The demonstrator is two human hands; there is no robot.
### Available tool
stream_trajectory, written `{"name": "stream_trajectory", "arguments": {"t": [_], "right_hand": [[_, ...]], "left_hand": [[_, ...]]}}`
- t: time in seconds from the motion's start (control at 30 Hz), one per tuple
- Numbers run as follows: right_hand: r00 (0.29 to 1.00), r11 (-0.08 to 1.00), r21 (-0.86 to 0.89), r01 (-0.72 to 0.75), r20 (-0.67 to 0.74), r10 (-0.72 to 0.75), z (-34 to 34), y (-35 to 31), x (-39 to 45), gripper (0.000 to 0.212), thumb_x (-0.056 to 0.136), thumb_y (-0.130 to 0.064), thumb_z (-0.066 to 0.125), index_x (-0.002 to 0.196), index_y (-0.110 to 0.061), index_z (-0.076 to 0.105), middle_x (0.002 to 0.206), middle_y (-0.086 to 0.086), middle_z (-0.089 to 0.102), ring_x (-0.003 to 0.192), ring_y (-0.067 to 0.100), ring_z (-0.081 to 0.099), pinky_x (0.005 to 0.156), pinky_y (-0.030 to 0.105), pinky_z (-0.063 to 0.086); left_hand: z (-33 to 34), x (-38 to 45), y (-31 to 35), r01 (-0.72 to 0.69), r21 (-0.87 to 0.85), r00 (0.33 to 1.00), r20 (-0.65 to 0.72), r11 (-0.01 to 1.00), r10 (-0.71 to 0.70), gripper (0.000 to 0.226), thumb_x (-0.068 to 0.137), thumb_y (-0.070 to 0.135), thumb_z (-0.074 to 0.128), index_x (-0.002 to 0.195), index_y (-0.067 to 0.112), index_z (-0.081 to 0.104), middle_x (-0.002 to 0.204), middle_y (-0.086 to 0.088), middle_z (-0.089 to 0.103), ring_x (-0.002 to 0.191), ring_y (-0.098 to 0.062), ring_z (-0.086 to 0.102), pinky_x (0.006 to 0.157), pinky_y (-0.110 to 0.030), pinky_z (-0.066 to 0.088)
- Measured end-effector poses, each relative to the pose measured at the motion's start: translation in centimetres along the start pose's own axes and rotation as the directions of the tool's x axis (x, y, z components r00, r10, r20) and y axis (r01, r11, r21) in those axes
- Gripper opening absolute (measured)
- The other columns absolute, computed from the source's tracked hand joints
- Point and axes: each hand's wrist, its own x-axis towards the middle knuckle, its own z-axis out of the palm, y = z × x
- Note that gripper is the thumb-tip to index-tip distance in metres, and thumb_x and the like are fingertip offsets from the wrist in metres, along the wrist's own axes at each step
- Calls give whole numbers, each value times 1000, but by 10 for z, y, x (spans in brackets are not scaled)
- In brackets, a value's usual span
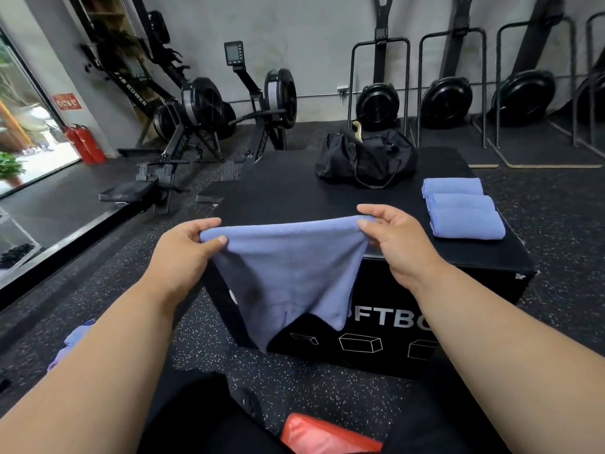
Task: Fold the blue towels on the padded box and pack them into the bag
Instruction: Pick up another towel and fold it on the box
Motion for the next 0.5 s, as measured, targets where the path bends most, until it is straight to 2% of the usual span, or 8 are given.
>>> {"name": "stream_trajectory", "arguments": {"t": [0.07,0.13,0.23,0.37,0.5], "right_hand": [[999,997,-51,51,-10,-52,-4,-2,-1,26,97,-6,69,114,-24,77,106,0,80,99,10,74,89,21,56],[996,992,-95,85,-7,-86,-6,-6,-4,28,97,-8,71,117,-26,77,109,-3,80,106,7,74,94,20,55],[994,989,-104,106,-20,-108,-11,-13,-8,31,97,-9,72,123,-26,76,110,-8,80,107,1,73,88,12,54],[992,979,-164,121,-13,-125,-20,-16,-8,32,98,-9,71,127,-21,75,112,-8,78,106,-4,71,83,6,50],[993,970,-222,103,-42,-115,-28,-13,-4,25,96,-14,74,116,-27,77,101,-4,80,99,4,74,95,21,55]], "left_hand": [[-2,-1,-6,36,11,999,14,999,-36,40,86,18,84,125,21,75,106,5,81,101,-12,75,96,-31,55],[-1,0,-5,78,-26,997,22,997,-77,30,89,19,83,119,19,76,102,2,81,97,-14,74,91,-32,54],[-2,4,-1,153,-146,988,34,977,-150,15,94,19,79,108,19,78,97,5,79,98,-15,70,92,-35,52],[-5,5,5,121,-149,992,59,981,-113,15,93,16,80,107,12,79,97,-3,79,89,-15,69,96,-36,53],[-7,0,9,86,-127,993,91,988,-75,21,88,13,84,109,13,80,106,-13,80,93,-19,71,101,-39,54]]}}
